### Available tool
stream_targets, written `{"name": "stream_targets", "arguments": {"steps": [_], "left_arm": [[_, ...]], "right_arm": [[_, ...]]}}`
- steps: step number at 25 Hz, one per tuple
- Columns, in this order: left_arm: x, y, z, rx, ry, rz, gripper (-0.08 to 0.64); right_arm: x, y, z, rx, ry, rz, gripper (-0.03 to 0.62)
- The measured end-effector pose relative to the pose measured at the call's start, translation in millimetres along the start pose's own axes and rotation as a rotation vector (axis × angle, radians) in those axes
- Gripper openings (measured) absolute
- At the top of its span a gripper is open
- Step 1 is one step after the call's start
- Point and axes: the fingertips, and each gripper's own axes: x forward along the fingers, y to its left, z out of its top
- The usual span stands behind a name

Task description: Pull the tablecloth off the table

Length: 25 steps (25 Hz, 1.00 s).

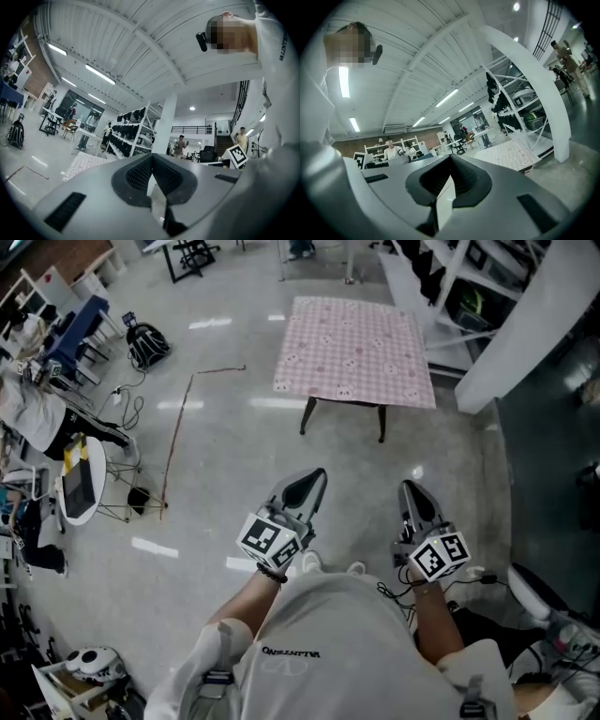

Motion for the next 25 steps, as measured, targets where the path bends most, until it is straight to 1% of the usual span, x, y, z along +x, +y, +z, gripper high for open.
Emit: {"name": "stream_targets", "arguments": {"steps": [7,12,19,22,25], "left_arm": [[-15,24,1,-0.015,-0.006,-0.020,0.003],[-20,33,0,-0.023,0.009,-0.051,0.003],[-10,44,-6,-0.023,0.031,-0.061,0.075],[-4,50,-9,-0.018,0.040,-0.057,0.083],[13,52,-11,-0.032,0.049,-0.053,0.114]], "right_arm": [[19,12,-9,-0.002,-0.012,-0.029,0.011],[29,17,-17,-0.001,0.009,-0.052,0.011],[36,10,-22,-0.004,0.028,-0.074,0.055],[45,4,-27,0.002,0.032,-0.062,0.064],[52,-9,-21,0.004,0.044,-0.056,0.078]]}}
